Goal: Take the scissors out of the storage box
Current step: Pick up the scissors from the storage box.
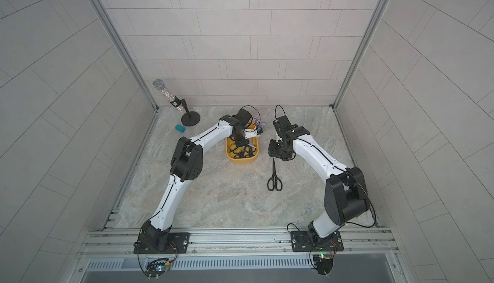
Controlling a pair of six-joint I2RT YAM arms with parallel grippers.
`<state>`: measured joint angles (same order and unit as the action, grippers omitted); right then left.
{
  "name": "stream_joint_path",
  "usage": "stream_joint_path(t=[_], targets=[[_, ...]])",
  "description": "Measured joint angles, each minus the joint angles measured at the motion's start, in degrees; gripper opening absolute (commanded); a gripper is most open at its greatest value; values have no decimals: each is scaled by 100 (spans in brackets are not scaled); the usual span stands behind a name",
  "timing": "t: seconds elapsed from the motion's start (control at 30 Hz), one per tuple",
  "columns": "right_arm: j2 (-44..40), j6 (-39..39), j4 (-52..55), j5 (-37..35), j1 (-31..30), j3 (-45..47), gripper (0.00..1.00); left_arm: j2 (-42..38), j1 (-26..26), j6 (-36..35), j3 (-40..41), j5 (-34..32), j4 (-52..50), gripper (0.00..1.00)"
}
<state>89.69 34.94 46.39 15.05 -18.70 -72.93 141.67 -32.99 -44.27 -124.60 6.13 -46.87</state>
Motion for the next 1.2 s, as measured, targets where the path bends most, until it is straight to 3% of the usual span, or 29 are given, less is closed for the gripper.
stream_joint_path(t=[0.17, 0.57, 0.93, 1.2], targets=[[0, -9, 33, 26, 2, 0, 41, 76, 13, -42, -92, 15, 0, 40], [9, -22, 46, 96, 2, -2, 41, 173, 33, -33, -269, 267, 229, 16], [44, 0, -63, 170, 2, 24, 41, 114, -9, 184, -90, -535, 697, 1], [44, 87, -262, 275, 2, 81, 41, -341, 15, 245, 651, -800, 999, 0]])
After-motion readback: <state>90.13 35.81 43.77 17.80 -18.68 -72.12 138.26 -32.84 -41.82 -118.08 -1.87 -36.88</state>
